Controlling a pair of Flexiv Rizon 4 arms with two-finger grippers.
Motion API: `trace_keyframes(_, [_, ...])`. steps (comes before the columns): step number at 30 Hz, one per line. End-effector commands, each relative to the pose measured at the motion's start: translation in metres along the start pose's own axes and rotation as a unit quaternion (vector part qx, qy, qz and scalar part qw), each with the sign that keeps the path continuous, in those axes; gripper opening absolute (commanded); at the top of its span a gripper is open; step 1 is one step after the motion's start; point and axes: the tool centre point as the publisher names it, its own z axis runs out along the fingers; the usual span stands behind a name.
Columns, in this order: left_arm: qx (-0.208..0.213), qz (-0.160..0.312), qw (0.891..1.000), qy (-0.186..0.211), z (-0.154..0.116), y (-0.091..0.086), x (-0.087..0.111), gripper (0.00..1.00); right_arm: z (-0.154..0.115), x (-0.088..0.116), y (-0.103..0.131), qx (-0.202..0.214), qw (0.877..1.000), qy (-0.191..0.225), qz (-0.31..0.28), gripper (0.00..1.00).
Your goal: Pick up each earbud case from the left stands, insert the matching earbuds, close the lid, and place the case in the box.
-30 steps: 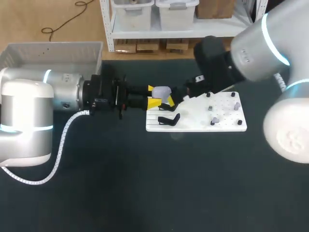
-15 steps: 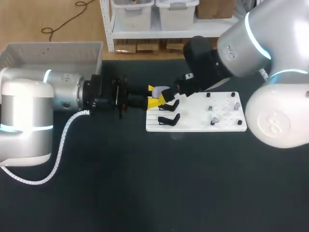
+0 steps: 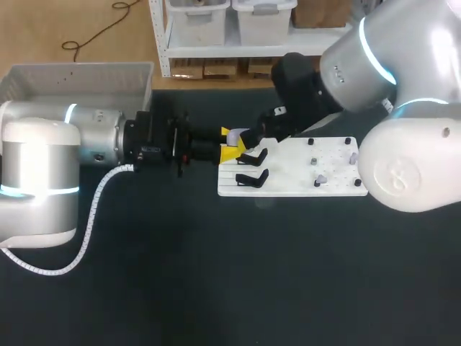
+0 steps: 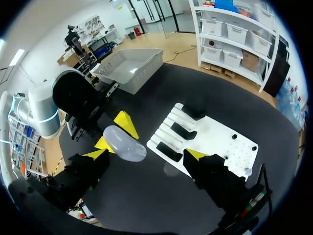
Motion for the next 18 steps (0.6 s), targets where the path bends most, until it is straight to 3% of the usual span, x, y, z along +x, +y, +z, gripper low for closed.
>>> trace_keyframes(1, [-0.001, 0.001, 1.0, -0.002, 0.0, 0.0, 0.001, 0.0, 0.0, -0.001, -0.001, 0.003, 1.0, -0.001, 0.003, 1.0])
trace_keyframes(12, [-0.001, 0.001, 1.0, -0.002, 0.0, 0.0, 0.001, 0.0, -0.008, -0.012, -0.005, 0.026, 0.999, -0.023, 0.005, 1.0])
trace_keyframes(18, [-0.001, 0.001, 1.0, -0.002, 0.0, 0.0, 0.001, 0.0, -0.035, -0.025, -0.012, 0.037, 0.998, -0.051, -0.006, 1.0])
